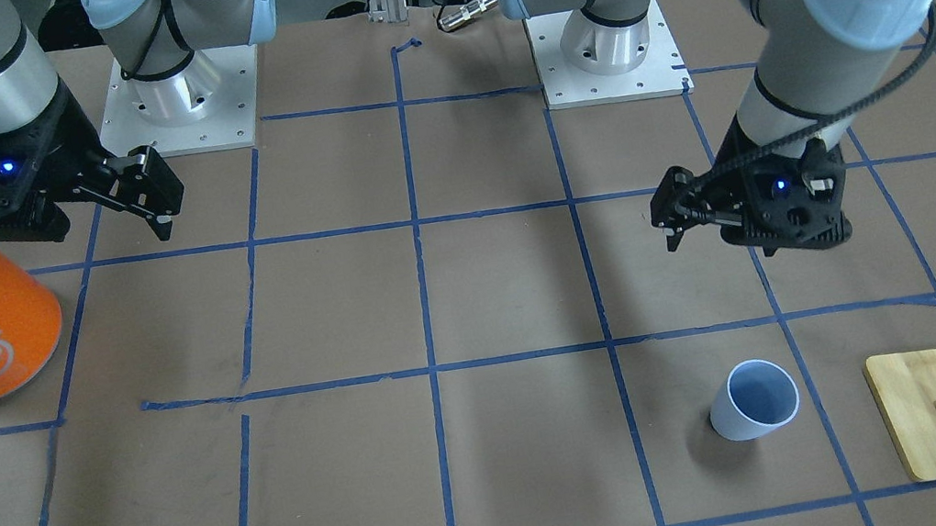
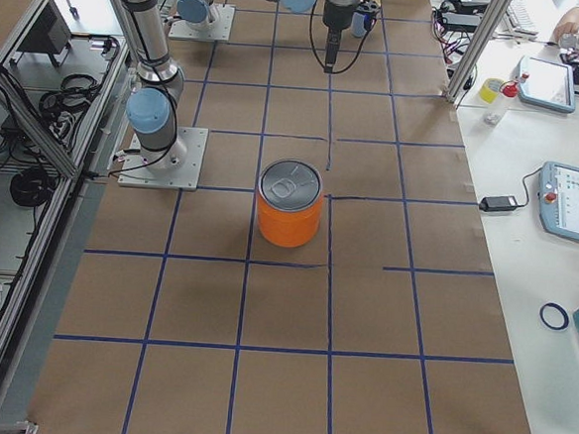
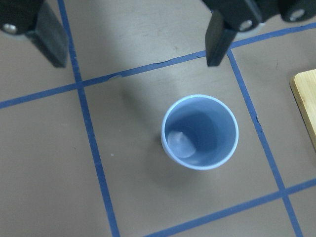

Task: Flip cup
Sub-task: 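Open the left gripper and raise it away from the upright cup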

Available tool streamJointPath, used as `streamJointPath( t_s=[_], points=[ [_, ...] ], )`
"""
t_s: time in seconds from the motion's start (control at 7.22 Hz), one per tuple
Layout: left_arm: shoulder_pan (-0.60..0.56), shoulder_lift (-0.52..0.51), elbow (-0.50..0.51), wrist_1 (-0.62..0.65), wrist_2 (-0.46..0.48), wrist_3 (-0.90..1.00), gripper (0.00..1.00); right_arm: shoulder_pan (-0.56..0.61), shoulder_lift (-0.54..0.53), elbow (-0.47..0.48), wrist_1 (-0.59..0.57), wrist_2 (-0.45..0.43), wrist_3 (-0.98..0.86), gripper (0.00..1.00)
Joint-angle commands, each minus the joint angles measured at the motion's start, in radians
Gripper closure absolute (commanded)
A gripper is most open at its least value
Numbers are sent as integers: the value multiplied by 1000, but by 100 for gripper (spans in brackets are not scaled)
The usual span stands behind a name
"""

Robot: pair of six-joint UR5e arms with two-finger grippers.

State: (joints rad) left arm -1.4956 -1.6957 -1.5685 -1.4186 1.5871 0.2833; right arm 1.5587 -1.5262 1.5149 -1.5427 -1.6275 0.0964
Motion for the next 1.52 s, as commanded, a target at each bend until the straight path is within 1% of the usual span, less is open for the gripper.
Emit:
streamJointPath(
  t_s=[0.0,0.14,0.42,0.69,0.83,0.97,1.11,1.25,1.38],
  points=[
    [-61,123,-14,-62,8,-99,0,0,0,1,1,-2,0,0],
    [-66,152,-25,-62,8,-104,0,1,1,1,-4,0,2,0],
    [-78,169,-41,-63,7,-111,0,1,0,2,3,-2,2,0],
    [-80,186,-19,-175,5,-136,0,0,1,2,0,-2,3,0],
    [-80,176,-6,-174,4,-144,0,1,0,2,0,-2,3,0],
    [-78,154,52,-196,8,-148,0,0,0,2,0,-2,3,0],
    [-74,131,132,-273,10,-170,0,0,0,2,-8,-2,3,0],
    [-77,117,133,-286,7,-191,0,0,0,2,-13,-2,3,0],
    [-77,129,104,-277,8,-196,0,0,0,2,-11,-2,8,0]
  ],
)
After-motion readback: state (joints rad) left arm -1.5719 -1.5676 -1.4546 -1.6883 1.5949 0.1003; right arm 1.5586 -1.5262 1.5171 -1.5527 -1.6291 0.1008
